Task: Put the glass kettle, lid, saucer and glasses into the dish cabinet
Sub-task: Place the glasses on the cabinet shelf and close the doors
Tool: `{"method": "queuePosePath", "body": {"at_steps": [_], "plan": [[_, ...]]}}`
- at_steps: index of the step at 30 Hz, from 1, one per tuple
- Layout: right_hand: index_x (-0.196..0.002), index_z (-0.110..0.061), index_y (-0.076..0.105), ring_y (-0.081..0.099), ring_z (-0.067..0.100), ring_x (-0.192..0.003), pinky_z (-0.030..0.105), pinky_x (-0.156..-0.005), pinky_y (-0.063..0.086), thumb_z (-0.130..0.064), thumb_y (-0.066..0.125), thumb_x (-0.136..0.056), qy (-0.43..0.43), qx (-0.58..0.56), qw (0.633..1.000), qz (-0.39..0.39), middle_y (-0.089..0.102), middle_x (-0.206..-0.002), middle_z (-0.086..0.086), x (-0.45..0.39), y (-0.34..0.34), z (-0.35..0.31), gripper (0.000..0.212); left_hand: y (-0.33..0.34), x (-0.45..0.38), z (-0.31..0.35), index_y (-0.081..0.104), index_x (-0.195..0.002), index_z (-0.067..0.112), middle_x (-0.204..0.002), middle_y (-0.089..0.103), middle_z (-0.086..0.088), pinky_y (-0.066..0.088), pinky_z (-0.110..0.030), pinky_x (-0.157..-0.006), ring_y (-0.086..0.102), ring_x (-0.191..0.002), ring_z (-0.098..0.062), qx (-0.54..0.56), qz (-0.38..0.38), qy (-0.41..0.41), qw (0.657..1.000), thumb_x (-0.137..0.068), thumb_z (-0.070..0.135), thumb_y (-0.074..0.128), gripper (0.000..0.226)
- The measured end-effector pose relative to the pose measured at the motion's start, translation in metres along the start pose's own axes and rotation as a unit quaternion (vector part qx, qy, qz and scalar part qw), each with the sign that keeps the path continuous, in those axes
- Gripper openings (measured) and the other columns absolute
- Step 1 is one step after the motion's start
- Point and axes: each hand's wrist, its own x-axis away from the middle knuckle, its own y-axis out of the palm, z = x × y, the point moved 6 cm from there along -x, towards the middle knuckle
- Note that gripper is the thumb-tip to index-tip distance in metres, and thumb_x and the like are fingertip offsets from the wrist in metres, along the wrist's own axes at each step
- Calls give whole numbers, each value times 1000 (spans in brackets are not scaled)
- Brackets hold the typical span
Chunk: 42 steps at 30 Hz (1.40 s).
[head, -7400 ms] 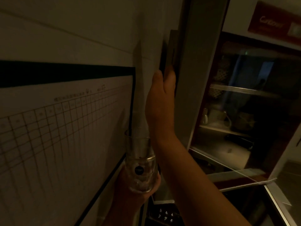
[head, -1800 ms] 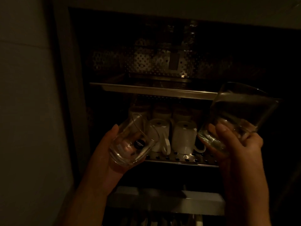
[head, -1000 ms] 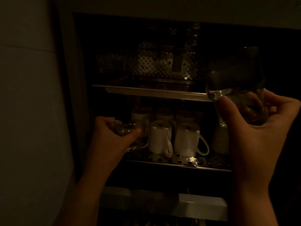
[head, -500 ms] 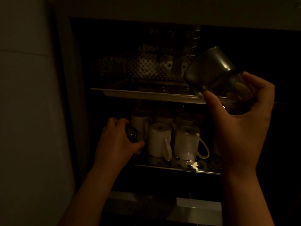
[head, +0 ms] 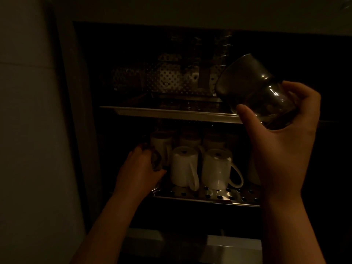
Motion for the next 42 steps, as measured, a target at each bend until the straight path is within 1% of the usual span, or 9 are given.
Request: {"method": "queuePosePath", "body": {"at_steps": [2,6,10,13,20,26,31,35,42], "plan": [[-127,-12,45,40,-18,-109,1,-87,33,-32,77,-76,-6,7,1000,-1,46,-127,3,-1,1,0,64,2,-1,-1,65,-109,12,-128,49,-11,39,-24,-78,50,-113,-27,1,8,1,1000,-72,32,79,45],[-126,-13,45,39,-20,-108,0,-86,32,-34,76,-75,-13,29,999,0,44,-125,-2,-5,1,0,63,6,-2,1,69,-103,11,-112,59,-13,49,-31,-76,57,-101,-29,10,5,17,1000,-75,27,76,32],[-127,-15,39,46,-3,-114,12,-89,42,-41,75,-75,1,32,999,-3,44,-127,-3,-8,2,2,69,7,-2,3,70,-90,9,-95,62,-12,45,-27,-67,59,-89,-27,17,9,29,999,-77,21,73,19],[-126,-12,34,48,9,-117,21,-91,46,-42,74,-75,6,38,999,-4,43,-126,-1,-9,3,3,71,7,-3,3,72,-95,7,-99,63,-13,45,-26,-71,60,-91,-28,29,14,37,999,-73,17,76,24],[-123,-2,29,44,7,-114,1,-85,37,-44,70,-78,-12,72,997,0,34,-122,1,-9,7,0,74,11,-3,-2,67,-109,13,-113,62,-11,41,-30,-86,53,-109,-29,31,10,49,998,-72,21,79,40],[-122,-3,33,45,12,-112,11,-83,40,-48,69,-78,-23,114,993,-12,35,-123,5,-20,14,-2,72,15,-1,-5,64,-111,12,-117,60,-9,35,-27,-88,46,-116,-27,20,22,30,999,-73,27,78,43],[-135,-18,37,43,13,-120,27,-97,44,-45,69,-80,-38,126,991,-35,33,-133,5,-32,21,-9,69,16,-1,-8,63,-115,15,-120,58,-6,34,-25,-88,45,-118,-24,19,20,34,999,-75,30,76,44],[-139,-15,34,39,14,-125,27,-101,39,-43,68,-81,-50,127,990,-44,36,-137,6,-42,31,-12,73,15,-2,-8,65,-111,15,-115,60,-7,36,-25,-83,48,-114,-25,24,28,38,999,-74,27,78,41],[-130,-13,41,48,20,-117,27,-90,40,-51,66,-80,-50,157,983,-83,47,-129,8,-57,58,-10,67,15,-1,-8,64,-114,15,-117,60,-7,34,-23,-83,47,-115,-25,25,37,39,998,-74,28,78,44]]}}
